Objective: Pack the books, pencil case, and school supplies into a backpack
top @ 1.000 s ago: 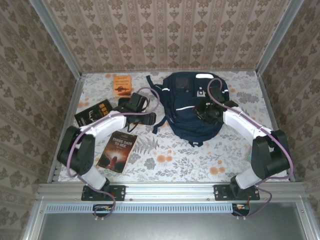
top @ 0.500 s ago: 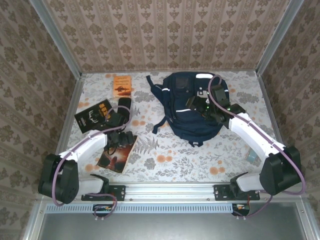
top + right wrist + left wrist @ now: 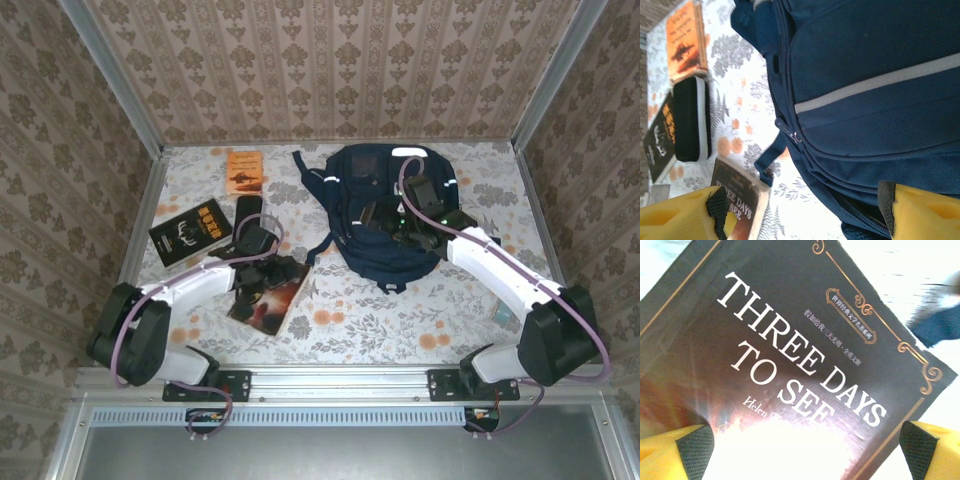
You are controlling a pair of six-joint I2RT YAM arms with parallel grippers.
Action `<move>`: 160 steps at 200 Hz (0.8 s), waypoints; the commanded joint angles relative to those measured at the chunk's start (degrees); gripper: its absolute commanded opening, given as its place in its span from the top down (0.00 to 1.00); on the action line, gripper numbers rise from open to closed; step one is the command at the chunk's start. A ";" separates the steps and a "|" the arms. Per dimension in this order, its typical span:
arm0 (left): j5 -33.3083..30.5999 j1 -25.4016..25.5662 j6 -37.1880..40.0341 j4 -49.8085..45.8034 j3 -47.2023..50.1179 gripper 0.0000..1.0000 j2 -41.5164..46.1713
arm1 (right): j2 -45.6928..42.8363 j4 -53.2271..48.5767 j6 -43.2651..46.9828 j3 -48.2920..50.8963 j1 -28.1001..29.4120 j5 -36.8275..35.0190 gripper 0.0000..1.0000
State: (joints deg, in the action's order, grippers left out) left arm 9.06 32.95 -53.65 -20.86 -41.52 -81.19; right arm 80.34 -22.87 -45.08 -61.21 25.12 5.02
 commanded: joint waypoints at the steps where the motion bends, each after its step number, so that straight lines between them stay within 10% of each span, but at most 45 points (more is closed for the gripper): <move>1: 8.49 1.81 -4.75 6.72 -3.36 0.00 -4.11 | 1.99 -0.38 1.03 -0.23 1.81 -1.10 0.20; 81: -0.48 -8.57 9.47 -11.45 -6.90 0.04 1.60 | 7.65 -2.24 -4.41 -1.31 15.38 -2.06 0.38; 160: 3.62 -13.44 14.00 -11.07 0.61 0.25 2.64 | 24.70 -2.85 -7.61 -11.04 21.47 1.11 0.51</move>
State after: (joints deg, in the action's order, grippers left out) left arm 11.94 19.79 -42.39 -30.57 -41.63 -78.81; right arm 101.60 -24.25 -51.83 -68.01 45.76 4.93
